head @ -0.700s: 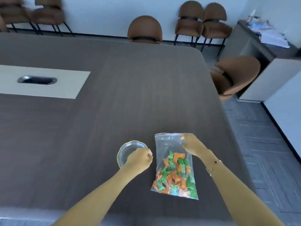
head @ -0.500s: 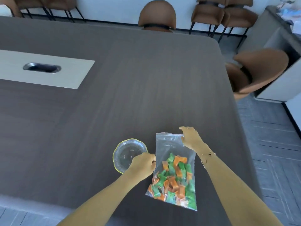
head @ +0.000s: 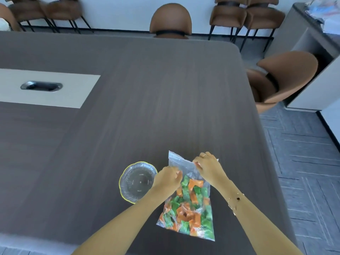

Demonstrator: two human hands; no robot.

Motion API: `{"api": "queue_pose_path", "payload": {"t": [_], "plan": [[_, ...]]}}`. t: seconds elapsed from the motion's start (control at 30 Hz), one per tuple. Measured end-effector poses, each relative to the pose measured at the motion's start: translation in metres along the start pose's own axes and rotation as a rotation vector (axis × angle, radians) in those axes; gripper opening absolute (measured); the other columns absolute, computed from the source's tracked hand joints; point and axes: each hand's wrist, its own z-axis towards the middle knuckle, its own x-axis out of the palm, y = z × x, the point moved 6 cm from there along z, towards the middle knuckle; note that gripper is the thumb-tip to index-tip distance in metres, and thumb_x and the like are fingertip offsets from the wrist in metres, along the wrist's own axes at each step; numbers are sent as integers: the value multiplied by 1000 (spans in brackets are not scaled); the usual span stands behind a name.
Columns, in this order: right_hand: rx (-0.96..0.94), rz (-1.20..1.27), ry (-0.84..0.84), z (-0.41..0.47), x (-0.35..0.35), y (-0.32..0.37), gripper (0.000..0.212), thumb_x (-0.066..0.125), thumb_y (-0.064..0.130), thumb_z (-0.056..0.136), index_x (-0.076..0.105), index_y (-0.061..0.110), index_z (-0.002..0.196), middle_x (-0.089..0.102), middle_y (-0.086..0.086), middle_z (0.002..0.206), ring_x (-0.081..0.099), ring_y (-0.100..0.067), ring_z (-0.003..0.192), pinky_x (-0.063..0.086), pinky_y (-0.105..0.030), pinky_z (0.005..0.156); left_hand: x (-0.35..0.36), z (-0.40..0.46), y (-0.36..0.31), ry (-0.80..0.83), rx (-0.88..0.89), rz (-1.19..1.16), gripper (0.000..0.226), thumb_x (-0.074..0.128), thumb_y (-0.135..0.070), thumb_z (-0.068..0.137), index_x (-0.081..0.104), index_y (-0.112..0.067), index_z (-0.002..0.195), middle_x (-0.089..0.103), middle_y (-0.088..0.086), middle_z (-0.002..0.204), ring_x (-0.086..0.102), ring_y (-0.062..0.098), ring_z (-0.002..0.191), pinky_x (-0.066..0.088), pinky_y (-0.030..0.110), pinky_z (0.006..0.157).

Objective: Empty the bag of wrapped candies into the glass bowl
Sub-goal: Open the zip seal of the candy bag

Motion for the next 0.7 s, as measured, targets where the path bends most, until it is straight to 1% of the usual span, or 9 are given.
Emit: {"api": "queue_pose_path", "payload": {"t": [0.07, 0.13, 0.23, 0.33, 0.43, 0.47, 0.53, 0.63, 0.7], "plan": [[-43, -18, -57, -13, -9, 7, 14, 63, 8, 86, 72, 14, 95, 70, -6, 85, 61, -26, 80, 56, -37, 72, -4, -2, -9, -25, 9, -35, 40, 36, -34, 98, 61, -7, 82, 67, 10, 78, 62, 26, 76, 50, 34, 67], [-57, -13, -112, -27, -15, 13, 17, 72, 8, 78, 74, 18, 91, 70, -1, 78, 62, -22, 72, 57, -33, 64, -4, -3, -14, -34, -9, -116, 47, 35, -39, 99, 58, -12, 68, 62, 5, 65, 59, 23, 69, 45, 31, 63], [-93, 18, -108, -46, -22, 28, 18, 71, 12, 80, 73, 20, 96, 70, 3, 80, 62, -20, 75, 56, -30, 64, -2, -7, -16, -33, -51, -209, 51, 39, -44, 97, 45, -20, 53, 47, -4, 48, 51, 16, 57, 39, 30, 57], [-144, -14, -127, -60, -26, 40, 17, 74, 13, 77, 73, 21, 92, 70, 5, 77, 63, -18, 71, 57, -27, 60, 2, -12, -12, -15, -59, -220, 42, 44, -28, 94, 45, -12, 55, 54, 5, 55, 49, 16, 54, 37, 27, 52], [-114, 11, -54, -71, -27, 47, 18, 62, 15, 86, 72, 18, 100, 71, 1, 89, 62, -21, 84, 56, -33, 72, 5, -19, -8, -15, -45, -202, 38, 43, -9, 83, 30, -13, 48, 39, 3, 47, 33, 16, 48, 31, 32, 51], [-82, 42, -2, -73, -25, 48, 20, 57, 18, 89, 70, 17, 105, 70, 0, 95, 60, -21, 90, 55, -33, 77, 5, -22, -8, -21, -23, -194, 36, 44, -9, 81, 31, -12, 48, 38, 6, 46, 33, 17, 48, 31, 35, 53], [27, 136, 57, -77, -22, 49, 23, 52, 27, 92, 68, 19, 107, 69, 0, 99, 58, -19, 96, 53, -34, 82, 6, -28, -8, -14, 6, -213, 31, 45, -15, 80, 43, -5, 50, 50, 15, 49, 41, 20, 49, 40, 40, 55], [209, 349, 74, -78, -23, 50, 23, 53, 32, 92, 72, 21, 100, 69, 2, 99, 61, -14, 89, 53, -29, 77, 2, -38, -12, 6, 63, -238, 27, 51, -22, 86, 67, -7, 70, 69, 9, 61, 66, 22, 63, 55, 38, 69], [270, 452, 97, -79, -25, 53, 24, 56, 32, 90, 74, 18, 96, 71, 3, 97, 61, -13, 81, 51, -26, 71, -3, -43, -16, -6, 129, -196, 24, 53, -22, 91, 71, -7, 85, 74, 10, 75, 70, 23, 73, 57, 36, 72]]}}
